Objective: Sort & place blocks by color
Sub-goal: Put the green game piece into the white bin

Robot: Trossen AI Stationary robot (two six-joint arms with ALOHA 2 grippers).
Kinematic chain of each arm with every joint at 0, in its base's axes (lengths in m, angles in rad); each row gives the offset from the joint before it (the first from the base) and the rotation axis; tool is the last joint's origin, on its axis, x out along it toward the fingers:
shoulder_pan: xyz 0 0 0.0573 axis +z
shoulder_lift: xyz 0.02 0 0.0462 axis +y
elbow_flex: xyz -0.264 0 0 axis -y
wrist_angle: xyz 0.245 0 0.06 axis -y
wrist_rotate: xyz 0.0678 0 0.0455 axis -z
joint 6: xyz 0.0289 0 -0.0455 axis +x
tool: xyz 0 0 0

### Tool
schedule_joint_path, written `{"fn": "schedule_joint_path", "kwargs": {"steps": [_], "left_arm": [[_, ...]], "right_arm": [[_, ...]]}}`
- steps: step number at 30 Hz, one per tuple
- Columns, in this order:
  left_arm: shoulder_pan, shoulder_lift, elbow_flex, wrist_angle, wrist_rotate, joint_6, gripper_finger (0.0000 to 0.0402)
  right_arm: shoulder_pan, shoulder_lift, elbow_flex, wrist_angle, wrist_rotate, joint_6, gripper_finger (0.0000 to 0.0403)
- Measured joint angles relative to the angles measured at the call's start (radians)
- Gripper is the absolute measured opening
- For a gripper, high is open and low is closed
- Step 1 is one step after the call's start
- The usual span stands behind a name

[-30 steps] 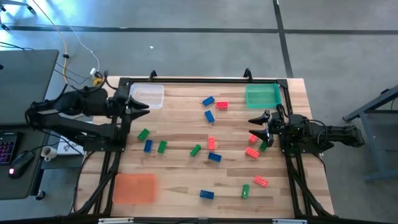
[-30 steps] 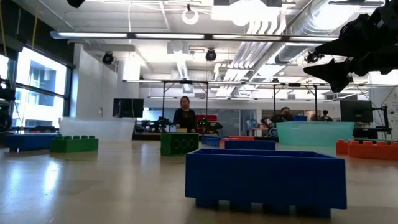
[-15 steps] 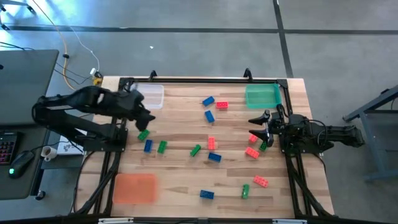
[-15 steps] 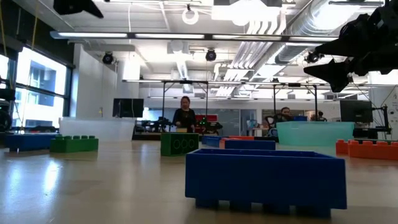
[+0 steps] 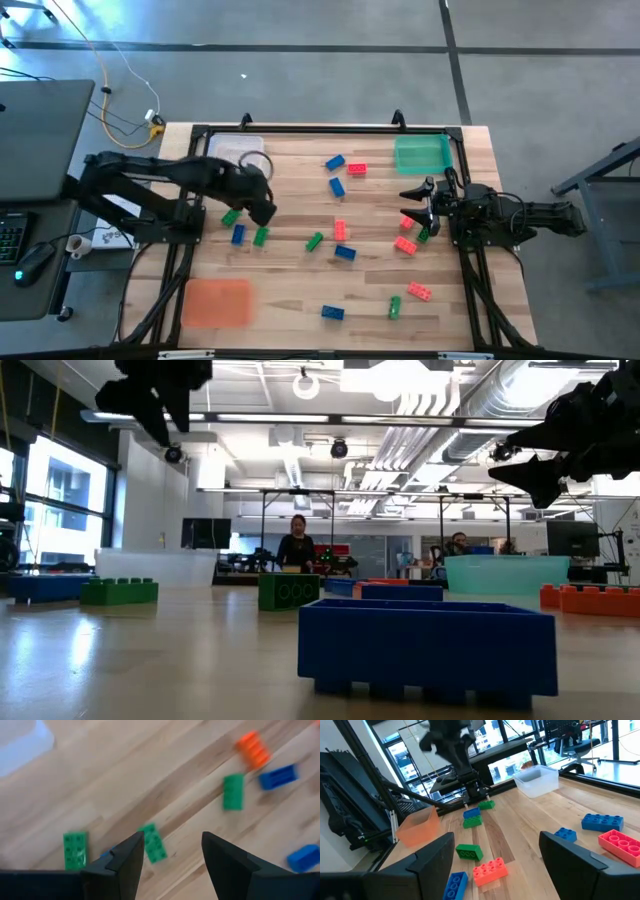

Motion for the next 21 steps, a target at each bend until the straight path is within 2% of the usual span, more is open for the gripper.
{"fn": "schedule_joint_path", "kwargs": {"steps": [13, 21], "left_arm": [[-0.060, 0.200, -0.144, 0.083, 0.129, -0.128, 0.0186], [-0.060, 0.256, -0.183, 0.200, 0.127, -0.164, 0.0186]], "right_arm": [[0.000, 0.000, 0.000, 0.000, 0.000, 0.000, 0.0279], [0.000, 0.000, 0.000, 0.001, 0.000, 0.000, 0.0279]]}}
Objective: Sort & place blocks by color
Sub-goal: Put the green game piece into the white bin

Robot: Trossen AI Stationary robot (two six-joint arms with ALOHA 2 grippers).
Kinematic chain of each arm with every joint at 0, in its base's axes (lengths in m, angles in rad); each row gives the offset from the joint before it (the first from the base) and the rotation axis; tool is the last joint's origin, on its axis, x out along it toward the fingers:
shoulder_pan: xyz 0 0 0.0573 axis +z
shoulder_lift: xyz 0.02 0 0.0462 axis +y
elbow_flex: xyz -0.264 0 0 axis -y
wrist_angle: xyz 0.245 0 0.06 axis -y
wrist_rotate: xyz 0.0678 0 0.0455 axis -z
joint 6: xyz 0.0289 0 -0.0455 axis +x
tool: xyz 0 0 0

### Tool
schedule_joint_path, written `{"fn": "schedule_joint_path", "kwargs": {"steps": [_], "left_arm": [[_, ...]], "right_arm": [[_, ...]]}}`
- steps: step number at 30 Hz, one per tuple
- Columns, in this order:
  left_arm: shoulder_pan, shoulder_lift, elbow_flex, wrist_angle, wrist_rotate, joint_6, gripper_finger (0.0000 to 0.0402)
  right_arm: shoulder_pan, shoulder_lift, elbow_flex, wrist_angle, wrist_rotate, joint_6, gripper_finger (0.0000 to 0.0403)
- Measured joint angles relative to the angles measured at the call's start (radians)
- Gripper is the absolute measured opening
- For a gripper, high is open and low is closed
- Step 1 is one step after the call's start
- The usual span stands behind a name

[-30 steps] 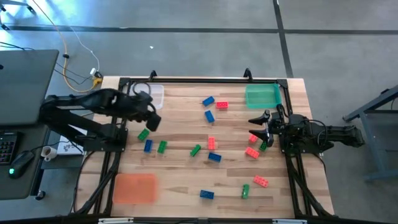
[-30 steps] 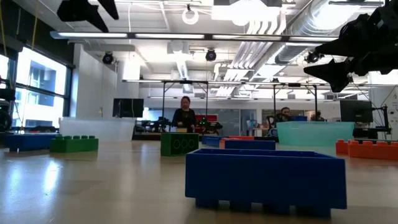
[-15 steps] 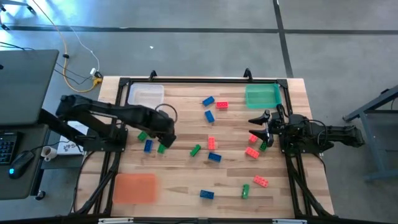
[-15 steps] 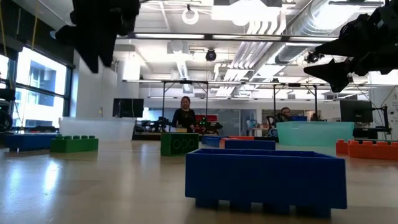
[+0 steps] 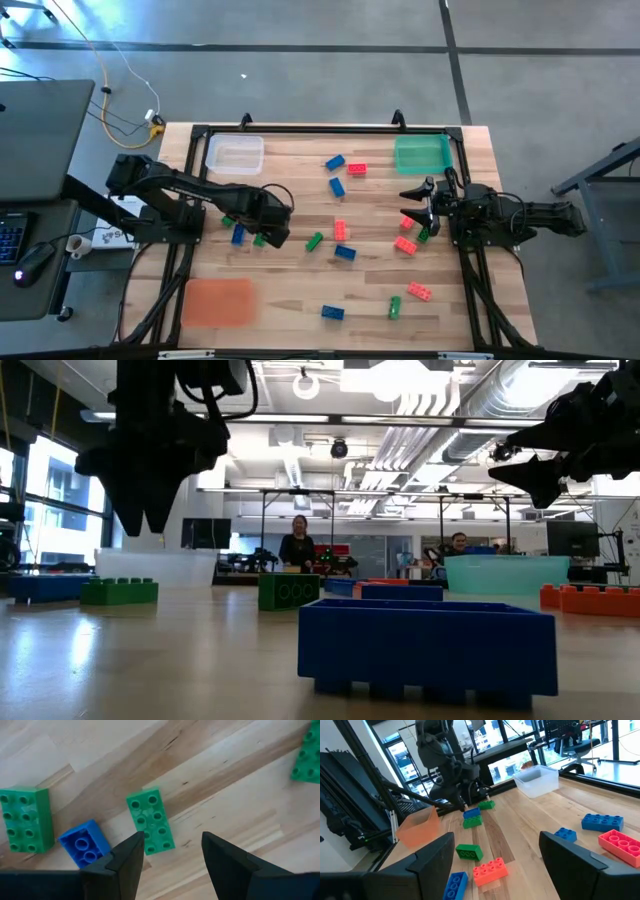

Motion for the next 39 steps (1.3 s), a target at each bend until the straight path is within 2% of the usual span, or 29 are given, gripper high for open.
{"fn": "schedule_joint_path", "kwargs": {"steps": [9, 31, 34, 39], "left_arm": [[0.000, 0.049, -0.054, 0.014, -0.007, -0.068, 0.0186], [0.001, 0.231, -0.051, 0.061, 0.005, -0.082, 0.0184], [0.000, 0.233, -0.051, 0.066, 0.005, -0.062, 0.0165], [-0.001, 0.201, -0.056, 0.070, -0.004, -0.033, 0.0109]], "right_arm": [[0.000, 0.000, 0.000, 0.000, 0.000, 0.000, 0.0279], [0.000, 0.000, 0.000, 0.000, 0.000, 0.000, 0.0279], [0.000, 0.000, 0.000, 0.000, 0.000, 0.000, 0.0279], [0.000, 0.000, 0.000, 0.000, 0.000, 0.000, 0.0279]]}}
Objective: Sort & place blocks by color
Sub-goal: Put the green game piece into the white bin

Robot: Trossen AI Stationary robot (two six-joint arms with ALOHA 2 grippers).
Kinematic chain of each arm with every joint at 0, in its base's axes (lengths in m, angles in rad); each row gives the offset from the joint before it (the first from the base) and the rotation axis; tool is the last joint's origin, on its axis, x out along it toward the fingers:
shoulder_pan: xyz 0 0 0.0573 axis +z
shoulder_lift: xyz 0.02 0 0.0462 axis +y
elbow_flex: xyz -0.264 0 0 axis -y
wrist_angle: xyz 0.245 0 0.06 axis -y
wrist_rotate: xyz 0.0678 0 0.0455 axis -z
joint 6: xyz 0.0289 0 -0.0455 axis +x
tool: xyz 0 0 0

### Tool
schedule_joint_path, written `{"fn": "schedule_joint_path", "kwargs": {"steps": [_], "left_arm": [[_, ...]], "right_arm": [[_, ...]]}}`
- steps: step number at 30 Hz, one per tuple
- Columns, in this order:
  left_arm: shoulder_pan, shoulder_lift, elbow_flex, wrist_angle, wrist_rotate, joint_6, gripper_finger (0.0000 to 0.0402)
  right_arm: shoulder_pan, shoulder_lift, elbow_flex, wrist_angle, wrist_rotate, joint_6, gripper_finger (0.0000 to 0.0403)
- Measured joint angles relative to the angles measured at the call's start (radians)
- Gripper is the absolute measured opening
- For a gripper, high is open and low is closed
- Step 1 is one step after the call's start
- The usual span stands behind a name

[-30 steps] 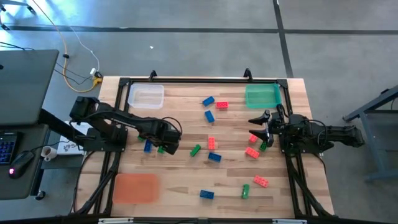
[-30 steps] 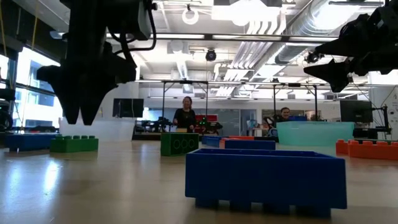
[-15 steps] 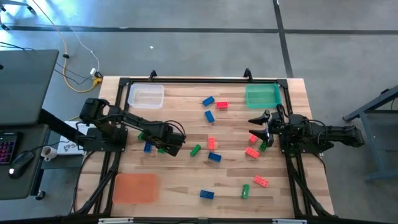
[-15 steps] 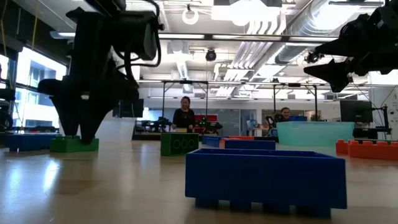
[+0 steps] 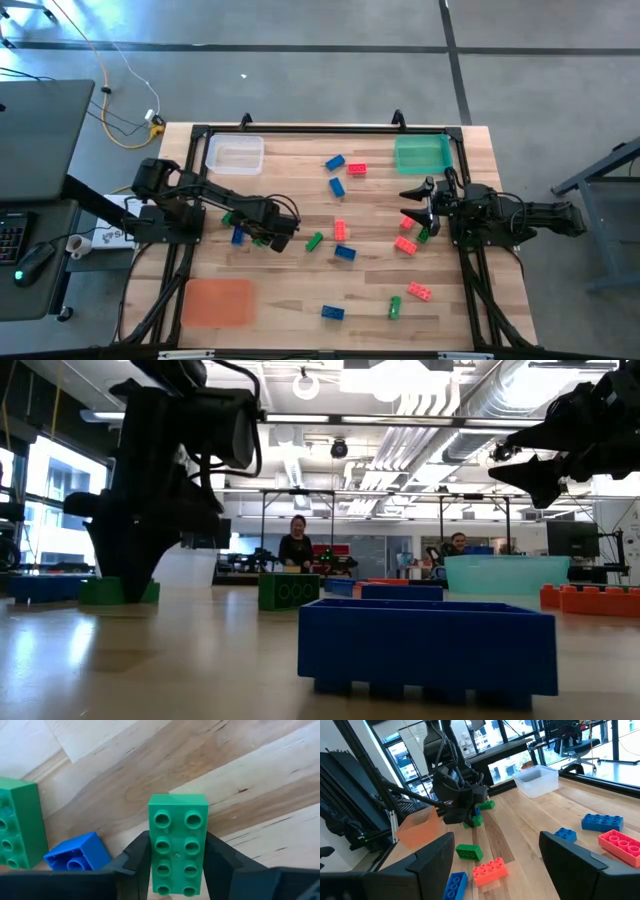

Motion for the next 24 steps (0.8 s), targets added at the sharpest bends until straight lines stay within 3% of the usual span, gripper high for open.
{"fn": "schedule_joint_path", "kwargs": {"steps": [10, 17, 24], "left_arm": [[0.000, -0.172, -0.001, 0.035, -0.080, 0.018, 0.0109], [0.040, -0.397, -0.001, 0.035, -0.280, 0.023, 0.0109], [0.175, -0.608, 0.000, 0.036, -0.526, 0.137, 0.0109]], "right_arm": [[0.000, 0.000, 0.000, 0.000, 0.000, 0.000, 0.0279], [0.000, 0.000, 0.000, 0.000, 0.000, 0.000, 0.0279], [0.000, 0.000, 0.000, 0.000, 0.000, 0.000, 0.0279]]}}
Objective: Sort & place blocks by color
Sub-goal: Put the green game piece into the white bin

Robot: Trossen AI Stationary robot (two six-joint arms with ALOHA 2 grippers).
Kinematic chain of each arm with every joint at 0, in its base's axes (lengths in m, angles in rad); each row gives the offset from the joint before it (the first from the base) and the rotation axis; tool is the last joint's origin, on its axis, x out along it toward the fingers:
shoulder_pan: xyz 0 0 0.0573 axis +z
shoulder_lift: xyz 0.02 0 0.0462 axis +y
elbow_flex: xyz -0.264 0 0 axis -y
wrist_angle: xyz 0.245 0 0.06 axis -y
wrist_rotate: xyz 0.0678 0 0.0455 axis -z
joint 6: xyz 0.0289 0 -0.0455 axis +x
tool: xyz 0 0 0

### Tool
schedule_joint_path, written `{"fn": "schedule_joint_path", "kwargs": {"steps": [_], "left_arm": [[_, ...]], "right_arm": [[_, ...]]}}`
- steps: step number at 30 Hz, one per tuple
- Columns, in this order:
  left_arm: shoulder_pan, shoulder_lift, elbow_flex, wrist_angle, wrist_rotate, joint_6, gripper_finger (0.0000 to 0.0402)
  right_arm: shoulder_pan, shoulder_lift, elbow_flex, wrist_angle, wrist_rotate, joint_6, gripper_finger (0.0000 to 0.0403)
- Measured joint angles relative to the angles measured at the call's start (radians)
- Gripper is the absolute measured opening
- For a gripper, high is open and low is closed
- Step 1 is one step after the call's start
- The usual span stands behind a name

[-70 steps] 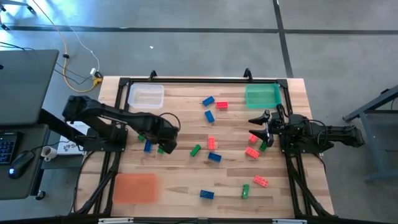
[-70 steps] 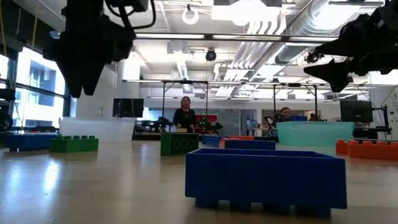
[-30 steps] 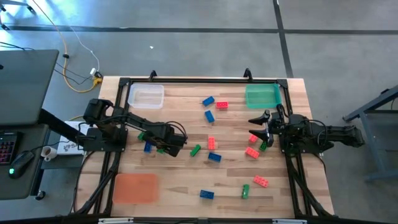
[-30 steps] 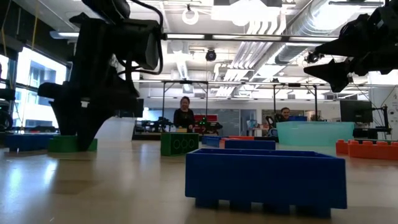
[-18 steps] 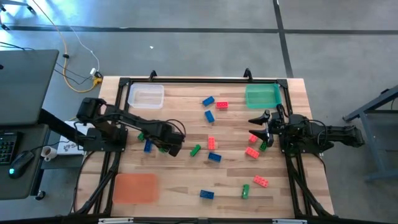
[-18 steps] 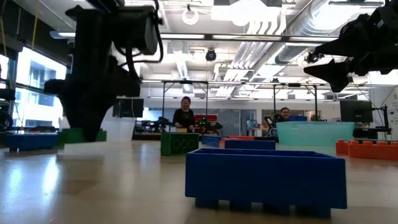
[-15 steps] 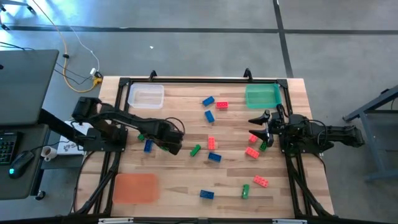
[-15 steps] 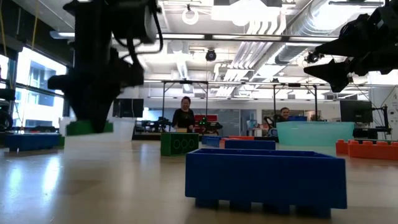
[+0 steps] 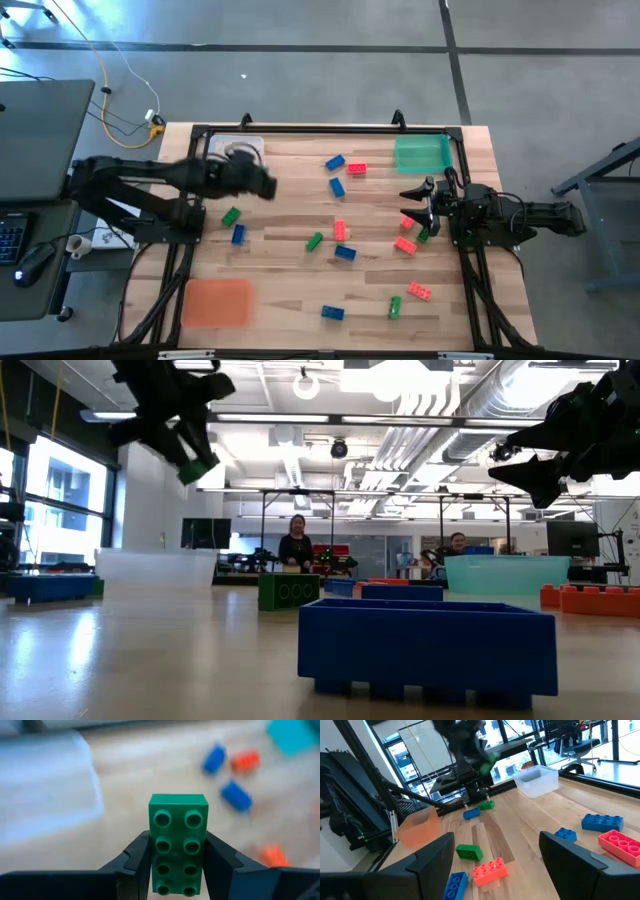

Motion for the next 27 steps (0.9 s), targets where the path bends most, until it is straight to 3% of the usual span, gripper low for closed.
{"fn": "schedule_joint_path", "kwargs": {"steps": [4, 7, 16, 27], "left_arm": [[0.112, -0.077, 0.000, 0.002, -0.085, 0.149, 0.0109], [0.218, -0.103, 0.000, 0.003, -0.094, 0.280, 0.0109], [0.525, -0.035, 0.000, 0.002, 0.099, 0.595, 0.0109], [0.662, 0.144, 0.000, -0.030, 0.206, 0.823, 0.0109]], "right_arm": [[0.000, 0.000, 0.000, 0.000, 0.000, 0.000, 0.0279], [0.000, 0.000, 0.000, 0.000, 0.000, 0.000, 0.0279], [0.000, 0.000, 0.000, 0.000, 0.000, 0.000, 0.0279], [0.000, 0.000, 0.000, 0.000, 0.000, 0.000, 0.0279]]}}
